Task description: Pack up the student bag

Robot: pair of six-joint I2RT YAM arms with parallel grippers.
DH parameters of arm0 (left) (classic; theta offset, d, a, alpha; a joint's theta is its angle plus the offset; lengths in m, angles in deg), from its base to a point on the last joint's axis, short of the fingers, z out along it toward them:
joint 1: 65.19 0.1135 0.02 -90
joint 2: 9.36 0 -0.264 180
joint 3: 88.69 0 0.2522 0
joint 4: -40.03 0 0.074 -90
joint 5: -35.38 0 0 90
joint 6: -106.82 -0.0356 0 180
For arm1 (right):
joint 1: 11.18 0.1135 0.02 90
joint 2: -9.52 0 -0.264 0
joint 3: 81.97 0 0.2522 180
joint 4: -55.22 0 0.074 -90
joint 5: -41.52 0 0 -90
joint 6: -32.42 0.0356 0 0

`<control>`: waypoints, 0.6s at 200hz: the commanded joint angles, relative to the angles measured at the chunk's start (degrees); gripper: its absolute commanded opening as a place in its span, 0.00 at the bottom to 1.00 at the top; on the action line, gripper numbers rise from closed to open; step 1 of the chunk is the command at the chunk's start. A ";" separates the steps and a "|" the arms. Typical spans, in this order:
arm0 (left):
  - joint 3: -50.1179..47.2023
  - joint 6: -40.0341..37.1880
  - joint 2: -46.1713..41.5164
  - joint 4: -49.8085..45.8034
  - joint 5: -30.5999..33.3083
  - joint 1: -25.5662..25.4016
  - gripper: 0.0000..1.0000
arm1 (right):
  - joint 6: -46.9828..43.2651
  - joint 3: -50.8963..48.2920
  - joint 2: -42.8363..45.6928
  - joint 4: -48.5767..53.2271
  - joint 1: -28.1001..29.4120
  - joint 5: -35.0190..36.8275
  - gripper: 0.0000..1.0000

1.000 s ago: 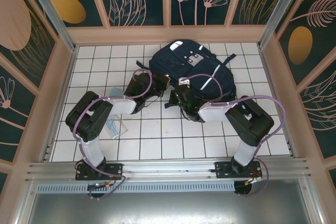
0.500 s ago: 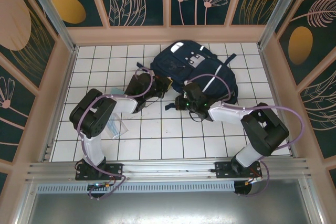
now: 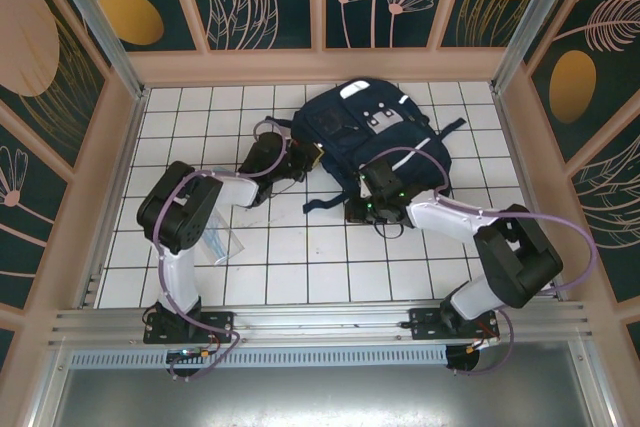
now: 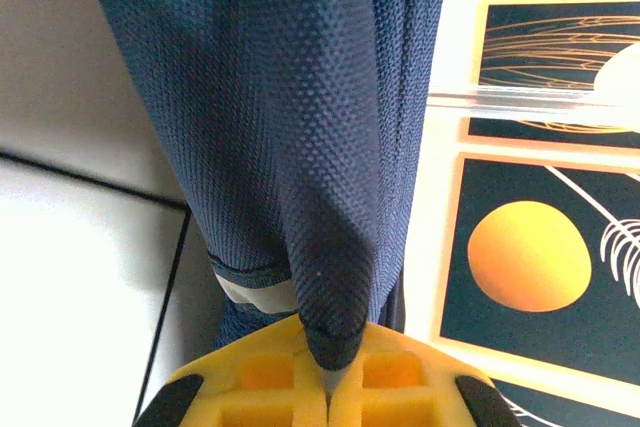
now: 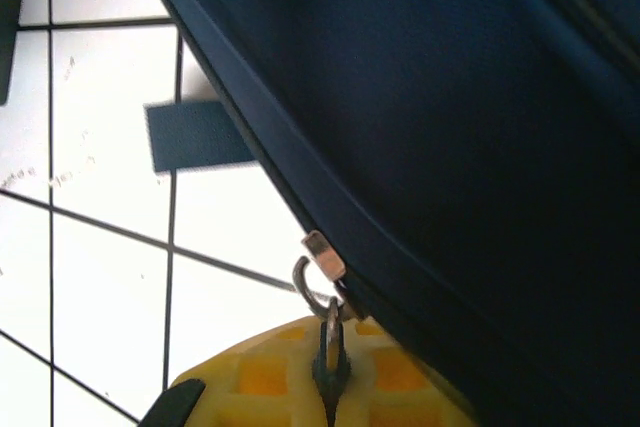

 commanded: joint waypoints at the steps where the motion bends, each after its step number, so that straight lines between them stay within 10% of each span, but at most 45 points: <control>1: 5.73 -6.69 2.59 1.72 0.50 4.47 0.00 | -2.65 -0.30 2.82 12.69 -0.61 -4.31 0.00; 72: 26.14 -30.52 10.90 -22.80 -11.09 10.33 0.00 | -10.98 0.29 6.55 24.10 -8.52 -4.37 0.00; 120: 36.82 -35.02 15.76 -31.08 -10.30 10.30 0.14 | -8.59 4.99 0.88 8.58 -2.97 -18.21 0.00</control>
